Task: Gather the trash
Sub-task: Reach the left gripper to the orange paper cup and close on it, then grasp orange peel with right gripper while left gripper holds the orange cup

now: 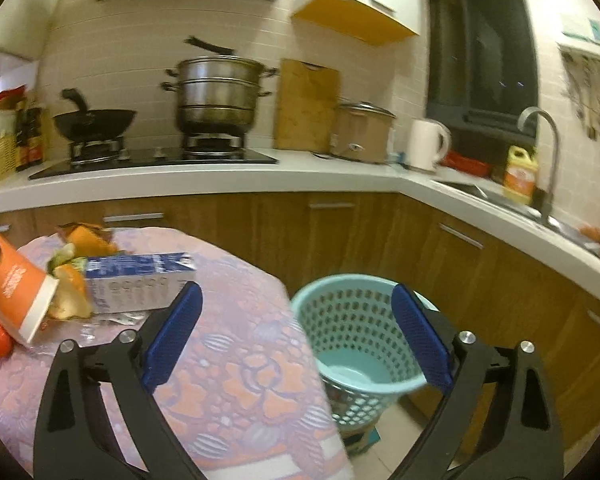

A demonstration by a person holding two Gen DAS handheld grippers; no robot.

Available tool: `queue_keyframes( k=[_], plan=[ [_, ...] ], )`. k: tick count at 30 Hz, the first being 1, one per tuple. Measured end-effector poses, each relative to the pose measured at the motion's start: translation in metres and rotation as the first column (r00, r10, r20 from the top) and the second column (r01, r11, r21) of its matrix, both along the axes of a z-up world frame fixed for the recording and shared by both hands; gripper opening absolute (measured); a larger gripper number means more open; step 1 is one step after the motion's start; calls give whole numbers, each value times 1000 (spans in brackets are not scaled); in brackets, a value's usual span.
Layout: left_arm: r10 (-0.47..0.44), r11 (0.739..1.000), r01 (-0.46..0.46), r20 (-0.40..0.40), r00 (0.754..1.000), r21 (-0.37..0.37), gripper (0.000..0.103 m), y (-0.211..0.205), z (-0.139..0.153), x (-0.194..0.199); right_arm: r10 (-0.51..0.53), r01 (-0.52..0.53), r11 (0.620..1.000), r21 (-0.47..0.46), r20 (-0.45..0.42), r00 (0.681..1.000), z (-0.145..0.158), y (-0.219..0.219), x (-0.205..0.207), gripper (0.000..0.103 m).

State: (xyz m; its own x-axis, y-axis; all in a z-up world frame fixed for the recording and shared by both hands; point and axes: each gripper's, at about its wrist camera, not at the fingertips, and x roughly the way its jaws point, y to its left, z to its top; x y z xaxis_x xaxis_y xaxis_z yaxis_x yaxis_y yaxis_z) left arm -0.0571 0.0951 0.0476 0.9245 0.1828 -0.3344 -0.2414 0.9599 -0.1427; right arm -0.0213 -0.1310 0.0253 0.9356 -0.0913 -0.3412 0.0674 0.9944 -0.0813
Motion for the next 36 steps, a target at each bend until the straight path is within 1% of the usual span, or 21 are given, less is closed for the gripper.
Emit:
queue_keyframes(
  k=[2, 3, 5, 6, 7, 8, 10, 11, 13, 14, 15, 17, 20, 22, 24, 26, 27, 30, 31, 33, 36],
  plan=[
    [43, 999, -43, -1, 999, 2, 96, 15, 8, -6, 63, -63, 998, -12, 4, 998, -1, 14, 5, 85],
    [69, 998, -69, -8, 998, -3, 96, 26, 12, -10, 85, -85, 996, -11, -1, 996, -3, 19, 7, 81],
    [92, 995, -93, -27, 995, -42, 96, 47, 17, -9, 132, -132, 991, -14, -13, 991, -9, 31, 16, 77],
    [89, 994, -91, -38, 995, -62, 96, 55, 17, -7, 172, -172, 985, -2, -19, 985, -12, 37, 21, 77],
    [77, 993, -81, -56, 995, -84, 96, 64, 16, -4, 218, -217, 976, 22, -36, 975, -16, 41, 27, 77],
    [37, 992, -47, -90, 995, -116, 96, 72, 12, 4, 240, -238, 971, 34, -52, 969, -19, 45, 32, 77],
    [-72, 985, 48, -139, 988, -166, 95, 82, 3, 18, 278, -274, 960, 57, -69, 958, -23, 54, 40, 77],
    [-94, 981, 65, -153, 984, -181, 95, 85, -1, 21, 291, -286, 956, 63, -77, 954, -25, 58, 43, 77],
    [-99, 978, 55, -211, 972, -202, 95, 93, -12, 36, 307, -303, 951, 56, -84, 948, -29, 64, 46, 77],
    [-105, 973, 54, -224, 969, -223, 95, 97, -17, 40, 313, -309, 950, 51, -88, 946, -31, 66, 47, 77],
    [-113, 970, 57, -229, 967, -237, 95, 98, -20, 43, 318, -315, 948, 45, -94, 943, -34, 69, 48, 77],
    [-142, 958, 80, -214, 966, -274, 95, 101, -22, 48, 322, -319, 947, 42, -121, 939, -40, 73, 52, 77],
    [-151, 951, 85, -209, 966, -297, 95, 104, -22, 57, 327, -322, 945, 63, -121, 937, -40, 70, 54, 77],
    [-161, 947, 86, -224, 961, -310, 95, 102, -24, 66, 335, -327, 942, 78, -134, 933, -41, 67, 57, 77],
    [-180, 941, 94, -245, 953, -325, 87, 100, -26, 75, 343, -333, 938, 92, -139, 929, -42, 65, 58, 77],
    [-200, 934, 108, -250, 947, -341, 77, 100, -30, 79, 358, -347, 933, 100, -148, 922, -42, 65, 60, 77],
    [-211, 932, 114, -258, 943, -343, 76, 97, -32, 81, 363, -351, 931, 103, -151, 919, -42, 65, 61, 77],
    [-204, 946, 118, -272, 940, -302, 65, 88, -33, 83, 379, -365, 924, 110, -159, 912, -43, 66, 63, 77],
    [-207, 946, 122, -273, 939, -299, 57, 86, -33, 83, 385, -370, 922, 113, -163, 909, -43, 66, 63, 77],
    [-212, 943, 123, -270, 939, -310, 55, 86, -34, 83, 396, -381, 917, 117, -168, 903, -43, 67, 64, 77],
    [-200, 947, 120, -256, 946, -297, 54, 85, -33, 80, 406, -390, 913, 119, -178, 896, -44, 68, 64, 77]
  ],
)
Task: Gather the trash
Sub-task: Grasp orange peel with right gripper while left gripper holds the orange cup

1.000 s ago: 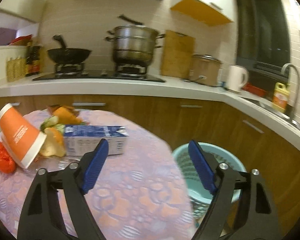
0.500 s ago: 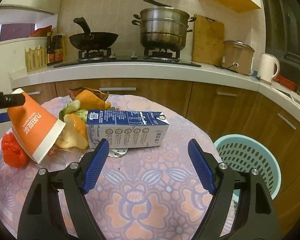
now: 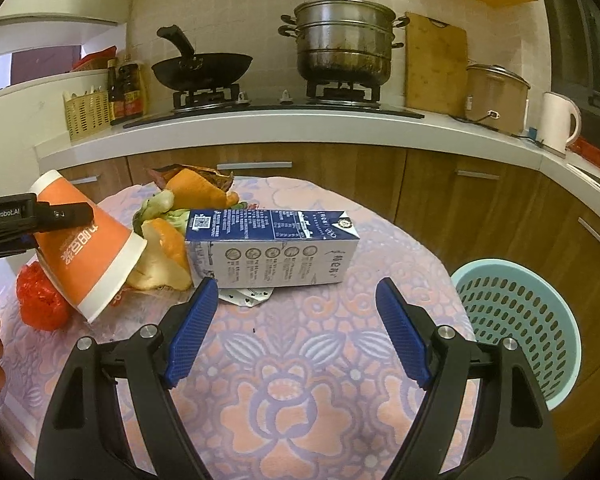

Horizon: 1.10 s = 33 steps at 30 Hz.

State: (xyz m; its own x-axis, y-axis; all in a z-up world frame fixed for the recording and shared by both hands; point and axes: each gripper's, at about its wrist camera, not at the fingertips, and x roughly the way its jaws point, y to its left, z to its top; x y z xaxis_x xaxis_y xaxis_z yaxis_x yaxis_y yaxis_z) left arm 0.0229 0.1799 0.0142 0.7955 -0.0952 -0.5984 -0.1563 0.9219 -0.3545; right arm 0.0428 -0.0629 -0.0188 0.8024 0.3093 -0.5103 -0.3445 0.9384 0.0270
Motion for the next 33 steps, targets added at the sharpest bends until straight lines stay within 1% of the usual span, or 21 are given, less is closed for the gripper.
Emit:
queue_keyframes(
  k=[2, 6, 7, 9, 11, 13, 16, 17, 18, 20, 22, 25, 27, 29, 31, 33],
  plan=[
    [7, 1000, -7, 15, 1000, 2, 53, -1, 2, -4, 9, -9, 1000, -2, -11, 1000, -1, 1, 1, 77],
    [6, 1000, -7, 90, 996, 10, 53, -2, 17, -17, 37, -37, 999, -8, -33, 999, 0, 5, 6, 76],
    [6, 1000, -9, 111, 994, 22, 53, -3, 22, -21, 45, -46, 999, -19, -28, 999, 3, 7, 6, 72],
    [12, 999, -18, 139, 990, 39, 53, -4, 31, -27, 81, -82, 996, -40, -26, 996, 9, 16, 8, 59],
    [21, 999, -28, 171, 985, 37, 53, -1, 40, -33, 140, -141, 989, -49, -36, 990, 16, 28, 11, 57],
    [26, 999, -34, 192, 981, 37, 53, -1, 46, -38, 193, -195, 980, -50, -40, 980, 24, 39, 12, 56],
    [38, 998, -48, 204, 978, 47, 53, 1, 52, -42, 255, -257, 964, -74, -37, 966, 32, 61, 13, 56],
    [38, 998, -48, 206, 978, 47, 53, 1, 52, -44, 269, -272, 958, -92, -42, 962, 33, 71, 16, 53],
    [37, 998, -47, 212, 977, 46, 53, 1, 53, -45, 277, -281, 954, -105, -51, 959, 33, 79, 18, 47],
    [34, 998, -44, 222, 975, 44, 53, 2, 54, -48, 311, -320, 939, -127, -84, 947, 28, 94, 26, 39],
    [35, 998, -46, 222, 974, 46, 53, 3, 54, -49, 330, -343, 926, -158, -100, 939, 21, 105, 31, 37],
    [30, 998, -39, 211, 977, 40, 54, 6, 51, -48, 334, -346, 912, -220, -93, 938, 13, 118, 37, 36],
    [26, 999, -34, 206, 978, 34, 54, 7, 49, -47, 338, -349, 902, -255, -87, 937, 12, 124, 37, 29],
    [23, 999, -30, 202, 979, 30, 54, 7, 48, -47, 338, -348, 895, -280, -82, 937, 12, 126, 35, 25],
    [19, 999, -26, 203, 979, 32, 54, 5, 48, -47, 364, -371, 883, -287, -77, 928, 15, 127, 28, 25],
    [14, 999, -22, 206, 978, 40, 54, 2, 49, -48, 370, -372, 878, -300, -66, 927, 15, 129, 23, 25]
  ],
)
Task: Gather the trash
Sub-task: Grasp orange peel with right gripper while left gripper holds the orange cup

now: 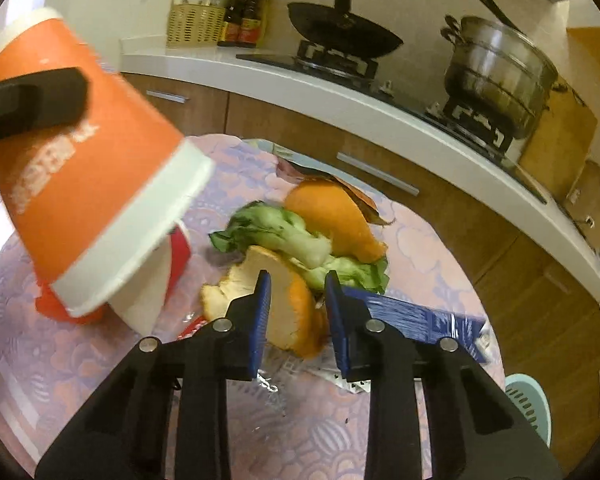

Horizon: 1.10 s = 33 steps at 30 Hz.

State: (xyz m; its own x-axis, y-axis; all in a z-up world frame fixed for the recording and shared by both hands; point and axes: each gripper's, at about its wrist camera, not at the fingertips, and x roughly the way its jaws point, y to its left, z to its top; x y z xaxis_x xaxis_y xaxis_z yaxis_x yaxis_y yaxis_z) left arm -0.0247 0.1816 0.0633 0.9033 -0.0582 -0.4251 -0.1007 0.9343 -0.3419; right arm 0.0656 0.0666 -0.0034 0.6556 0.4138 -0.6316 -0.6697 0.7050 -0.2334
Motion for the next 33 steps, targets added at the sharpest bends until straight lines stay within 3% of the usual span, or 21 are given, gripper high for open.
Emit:
queue_keyframes(
  k=[4, 7, 12, 20, 27, 33],
  plan=[
    [-5, 1000, 5, -5, 1000, 2, 54, -3, 0, 0, -8, 6, 998, -62, -27, 1000, -15, 8, 2, 25],
    [-2, 1000, 2, -6, 1000, 11, 54, -5, 1, -1, -31, 28, 997, -71, -35, 999, -18, 7, 4, 15],
    [16, 1000, -16, 6, 1000, 5, 54, -3, 5, -6, -58, 60, 998, 31, -62, 996, -1, -13, 3, 5],
    [38, 999, -38, 55, 998, 9, 54, -10, 27, -20, -53, 54, 987, 153, -12, 999, 35, -52, -39, 5],
    [-5, 998, -2, 100, 995, 63, 54, -40, 50, -19, -102, 97, 967, 234, 7, 995, 61, -102, -51, 5],
    [-82, 993, 74, 81, 993, 95, 54, -79, 52, 6, -189, 179, 946, 271, 11, 982, 70, -156, -43, 5]
  ],
)
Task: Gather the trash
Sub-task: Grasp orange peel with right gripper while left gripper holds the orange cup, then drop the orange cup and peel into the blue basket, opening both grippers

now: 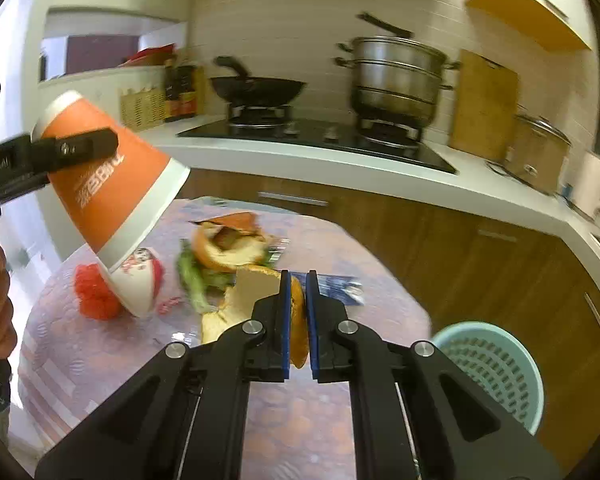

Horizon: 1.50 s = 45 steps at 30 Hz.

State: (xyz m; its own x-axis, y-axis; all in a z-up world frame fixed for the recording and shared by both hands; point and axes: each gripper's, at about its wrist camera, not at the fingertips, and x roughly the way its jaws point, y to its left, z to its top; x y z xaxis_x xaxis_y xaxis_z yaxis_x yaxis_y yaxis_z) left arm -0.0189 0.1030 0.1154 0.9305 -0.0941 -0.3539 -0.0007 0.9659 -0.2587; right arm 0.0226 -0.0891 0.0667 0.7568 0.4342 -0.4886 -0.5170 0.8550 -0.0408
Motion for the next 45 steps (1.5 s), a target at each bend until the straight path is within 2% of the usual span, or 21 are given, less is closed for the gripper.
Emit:
queue_keyframes(
  k=[6, 10, 14, 21, 26, 33, 35, 37, 41, 45],
  plan=[
    [-97, 995, 98, -47, 994, 5, 54, -42, -11, 33, -114, 115, 993, 12, -21, 993, -8, -51, 17, 5],
    [-164, 985, 167, -79, 983, 31, 54, -85, -19, 57, -219, 219, 975, 19, -36, 975, -14, -92, 35, 5],
    [-245, 962, 256, -123, 962, 92, 54, -145, -32, 86, -322, 324, 946, 22, -57, 945, -24, -133, 54, 5],
    [-317, 936, 340, -203, 926, 94, 54, -205, -68, 136, -450, 455, 891, 3, -134, 883, -65, -191, 87, 5],
    [-347, 920, 382, -272, 897, 87, 54, -239, -102, 169, -511, 518, 855, -22, -203, 835, -106, -224, 107, 5],
    [-405, 895, 443, -325, 855, 50, 57, -266, -135, 193, -563, 567, 820, -81, -298, 771, -152, -241, 129, 6],
    [-419, 885, 462, -339, 842, 52, 67, -273, -141, 197, -562, 566, 819, -92, -327, 760, -159, -244, 132, 9],
    [-412, 885, 461, -350, 841, 67, 74, -276, -145, 197, -564, 569, 817, -92, -336, 755, -162, -247, 133, 9],
    [-408, 887, 457, -345, 845, 70, 74, -272, -144, 190, -569, 578, 812, -84, -332, 752, -161, -250, 126, 15],
    [-401, 895, 442, -317, 859, 66, 74, -263, -132, 180, -572, 583, 809, -69, -317, 757, -149, -252, 117, 15]
  ],
)
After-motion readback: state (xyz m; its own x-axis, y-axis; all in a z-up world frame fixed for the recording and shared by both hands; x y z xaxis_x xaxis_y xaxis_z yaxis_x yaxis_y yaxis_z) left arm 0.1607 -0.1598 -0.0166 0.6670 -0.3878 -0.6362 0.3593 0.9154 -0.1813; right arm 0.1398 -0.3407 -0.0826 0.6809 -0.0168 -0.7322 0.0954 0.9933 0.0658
